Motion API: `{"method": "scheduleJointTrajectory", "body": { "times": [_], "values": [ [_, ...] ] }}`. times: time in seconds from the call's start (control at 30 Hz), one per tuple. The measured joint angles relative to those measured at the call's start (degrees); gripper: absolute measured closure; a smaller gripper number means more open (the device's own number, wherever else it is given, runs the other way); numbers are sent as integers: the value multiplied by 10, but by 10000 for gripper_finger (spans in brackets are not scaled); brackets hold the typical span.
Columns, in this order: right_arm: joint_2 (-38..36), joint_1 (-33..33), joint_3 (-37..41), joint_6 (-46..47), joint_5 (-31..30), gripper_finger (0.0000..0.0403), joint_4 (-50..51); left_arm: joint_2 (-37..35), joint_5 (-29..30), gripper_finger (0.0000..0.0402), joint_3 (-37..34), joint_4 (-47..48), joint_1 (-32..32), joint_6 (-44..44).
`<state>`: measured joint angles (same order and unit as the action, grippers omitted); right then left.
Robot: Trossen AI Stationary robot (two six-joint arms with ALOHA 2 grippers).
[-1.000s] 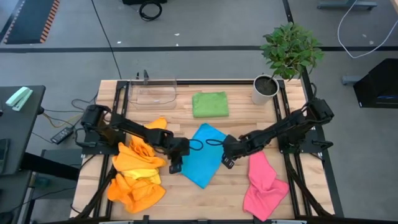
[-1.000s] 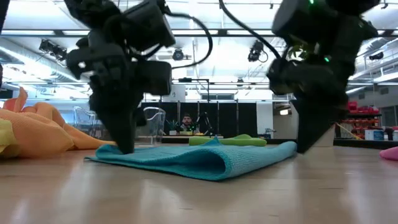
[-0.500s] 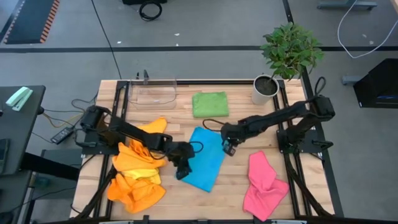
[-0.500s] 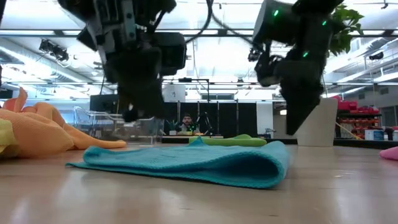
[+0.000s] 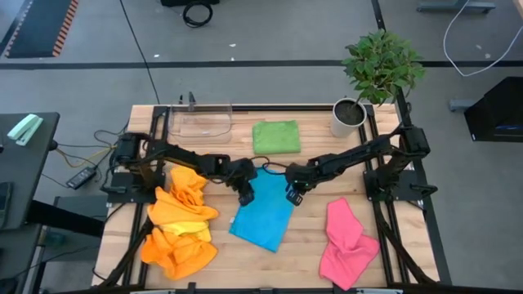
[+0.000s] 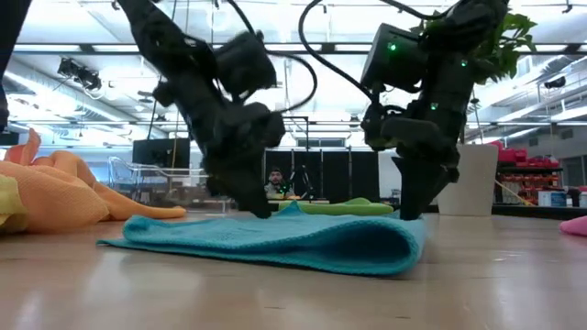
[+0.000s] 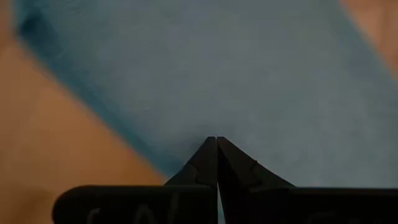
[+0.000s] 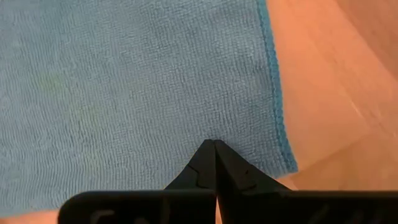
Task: Fold microfiber towels
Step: Fold the blue towel
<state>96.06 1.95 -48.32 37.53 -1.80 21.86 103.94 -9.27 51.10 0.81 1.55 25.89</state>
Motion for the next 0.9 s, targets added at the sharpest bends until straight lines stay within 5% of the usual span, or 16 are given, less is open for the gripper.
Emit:
{"method": "scheduleJointTrajectory", "body": {
  "times": [0.27,0.5,0.7,0.9],
  "values": [
    [6,-61,-7,-160,-18,403,-9,3,-29,393,0,1,-27,62],
    [-36,-92,-53,-203,50,403,27,-47,-16,396,0,13,-67,79],
    [-89,37,-35,-123,64,403,23,-107,9,395,1,-11,-79,32],
    [-78,202,30,-14,36,403,-123,-71,2,392,0,-41,-156,-16]
  ]
}}
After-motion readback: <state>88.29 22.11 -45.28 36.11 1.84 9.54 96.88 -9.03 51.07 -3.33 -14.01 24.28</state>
